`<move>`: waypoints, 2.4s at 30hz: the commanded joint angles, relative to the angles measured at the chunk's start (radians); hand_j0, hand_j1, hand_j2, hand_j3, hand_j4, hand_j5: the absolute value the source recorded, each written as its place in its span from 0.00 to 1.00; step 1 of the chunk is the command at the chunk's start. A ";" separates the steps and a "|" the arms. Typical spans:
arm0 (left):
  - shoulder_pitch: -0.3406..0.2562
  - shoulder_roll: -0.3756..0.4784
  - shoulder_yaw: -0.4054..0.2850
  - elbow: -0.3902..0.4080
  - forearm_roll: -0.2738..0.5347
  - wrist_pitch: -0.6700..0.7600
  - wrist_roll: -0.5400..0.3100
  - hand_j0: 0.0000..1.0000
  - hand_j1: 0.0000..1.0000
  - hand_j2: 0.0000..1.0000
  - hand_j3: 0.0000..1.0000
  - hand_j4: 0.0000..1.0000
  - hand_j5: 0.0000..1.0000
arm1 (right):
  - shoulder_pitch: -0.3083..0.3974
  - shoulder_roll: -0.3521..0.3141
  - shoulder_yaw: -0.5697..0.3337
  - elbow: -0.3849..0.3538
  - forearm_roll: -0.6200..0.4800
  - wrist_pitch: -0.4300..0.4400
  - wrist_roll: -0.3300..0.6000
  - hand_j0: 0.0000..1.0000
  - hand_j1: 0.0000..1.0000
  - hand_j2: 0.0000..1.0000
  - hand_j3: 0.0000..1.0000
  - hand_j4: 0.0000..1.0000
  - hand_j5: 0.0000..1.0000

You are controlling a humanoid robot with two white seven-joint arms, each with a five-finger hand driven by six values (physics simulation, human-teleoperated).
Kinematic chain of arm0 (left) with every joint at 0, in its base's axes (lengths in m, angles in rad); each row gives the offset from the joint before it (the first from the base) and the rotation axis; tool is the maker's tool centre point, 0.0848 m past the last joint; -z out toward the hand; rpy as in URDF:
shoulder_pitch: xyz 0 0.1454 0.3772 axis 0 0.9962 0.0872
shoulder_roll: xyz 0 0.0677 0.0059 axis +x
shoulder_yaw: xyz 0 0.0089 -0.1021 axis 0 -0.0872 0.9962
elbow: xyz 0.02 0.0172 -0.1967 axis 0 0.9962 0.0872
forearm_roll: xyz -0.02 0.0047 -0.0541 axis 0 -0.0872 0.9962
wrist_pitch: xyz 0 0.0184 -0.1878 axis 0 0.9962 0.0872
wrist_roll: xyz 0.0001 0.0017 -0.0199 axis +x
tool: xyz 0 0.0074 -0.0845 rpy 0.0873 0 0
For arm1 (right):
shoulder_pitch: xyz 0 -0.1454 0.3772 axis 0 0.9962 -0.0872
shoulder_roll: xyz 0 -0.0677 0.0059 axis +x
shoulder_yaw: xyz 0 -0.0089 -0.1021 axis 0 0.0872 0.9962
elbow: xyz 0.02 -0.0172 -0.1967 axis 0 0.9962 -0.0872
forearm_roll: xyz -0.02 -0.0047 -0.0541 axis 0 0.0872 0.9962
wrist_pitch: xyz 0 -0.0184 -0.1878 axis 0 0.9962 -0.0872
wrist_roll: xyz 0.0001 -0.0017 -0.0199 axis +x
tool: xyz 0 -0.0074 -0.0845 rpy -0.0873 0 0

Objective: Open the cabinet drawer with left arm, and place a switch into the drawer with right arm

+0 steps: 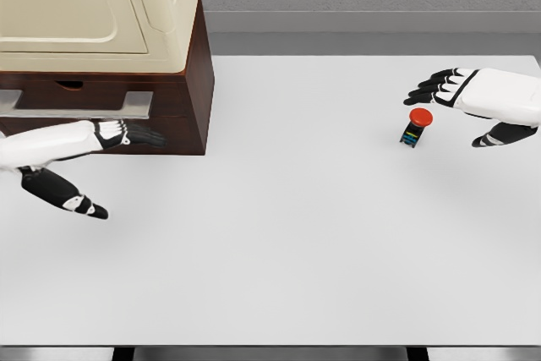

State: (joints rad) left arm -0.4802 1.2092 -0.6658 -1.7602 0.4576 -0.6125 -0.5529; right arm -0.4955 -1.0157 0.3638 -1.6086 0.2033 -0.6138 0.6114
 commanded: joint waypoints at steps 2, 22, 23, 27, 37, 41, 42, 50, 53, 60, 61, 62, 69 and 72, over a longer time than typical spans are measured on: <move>-0.005 0.033 -0.015 -0.004 0.121 0.002 -0.058 1.00 1.00 1.00 1.00 1.00 1.00 | 0.000 -0.001 0.000 -0.001 -0.005 0.003 0.000 1.00 1.00 1.00 1.00 1.00 1.00; -0.340 0.164 -0.310 -0.002 0.231 0.002 -0.058 1.00 1.00 1.00 1.00 1.00 1.00 | -0.127 0.135 0.090 0.157 0.199 0.003 0.000 1.00 1.00 1.00 1.00 1.00 1.00; -0.370 0.168 -0.310 -0.002 0.231 0.002 -0.058 1.00 1.00 1.00 1.00 1.00 1.00 | -0.127 0.137 0.090 0.160 0.200 0.003 0.000 1.00 1.00 1.00 1.00 1.00 1.00; -0.400 0.210 -0.308 -0.002 0.231 0.066 -0.058 1.00 1.00 1.00 1.00 1.00 1.00 | -0.132 0.143 0.090 0.180 0.205 0.003 0.000 1.00 1.00 1.00 1.00 1.00 1.00; -0.428 0.234 -0.318 -0.002 0.127 0.220 -0.058 1.00 1.00 1.00 1.00 1.00 1.00 | -0.198 0.246 0.135 0.334 0.332 0.003 0.000 1.00 1.00 1.00 1.00 1.00 1.00; -0.428 0.236 -0.318 -0.002 0.101 0.241 -0.058 1.00 1.00 1.00 1.00 1.00 1.00 | -0.216 0.261 0.198 0.341 0.374 0.003 0.000 1.00 1.00 1.00 1.00 1.00 1.00; -0.428 0.237 -0.318 -0.002 0.101 0.241 -0.058 1.00 1.00 1.00 1.00 1.00 1.00 | -0.216 0.263 0.198 0.346 0.377 0.003 0.000 1.00 1.00 1.00 1.00 1.00 1.00; -0.436 0.251 -0.318 -0.001 0.095 0.361 -0.058 1.00 1.00 1.00 1.00 1.00 1.00 | -0.239 0.279 0.228 0.380 0.387 0.003 0.000 1.00 1.00 1.00 1.00 1.00 1.00; -0.437 0.239 -0.318 0.001 0.064 0.396 -0.058 1.00 1.00 1.00 1.00 1.00 1.00 | -0.244 0.281 0.227 0.389 0.387 0.003 0.000 1.00 1.00 1.00 1.00 1.00 1.00; -0.434 0.217 -0.318 0.002 0.058 0.474 -0.058 1.00 1.00 1.00 1.00 1.00 1.00 | -0.244 0.298 0.228 0.414 0.387 0.003 0.000 1.00 1.00 1.00 1.00 1.00 1.00; -0.436 0.222 -0.318 0.002 0.058 0.476 -0.058 1.00 1.00 1.00 1.00 1.00 1.00 | -0.244 0.298 0.228 0.415 0.384 0.003 0.000 1.00 1.00 1.00 1.00 1.00 1.00; -0.436 0.223 -0.319 0.002 0.058 0.476 -0.058 1.00 1.00 1.00 1.00 1.00 1.00 | -0.244 0.298 0.228 0.415 0.387 0.003 0.000 1.00 1.00 1.00 1.00 1.00 1.00; -0.436 0.222 -0.318 0.025 0.042 0.504 -0.058 1.00 1.00 1.00 1.00 1.00 1.00 | -0.264 0.302 0.242 0.415 0.384 0.003 0.000 1.00 1.00 1.00 1.00 1.00 1.00; -0.434 0.217 -0.319 0.038 0.035 0.505 -0.058 1.00 1.00 1.00 1.00 1.00 1.00 | -0.264 0.301 0.265 0.415 0.384 0.003 0.000 1.00 1.00 1.00 1.00 1.00 1.00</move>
State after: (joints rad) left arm -0.9143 1.4284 -0.9855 -1.7323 0.4959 -0.1104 -0.6111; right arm -0.7593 -0.7130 0.6189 -1.1936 0.5918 -0.6134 0.6113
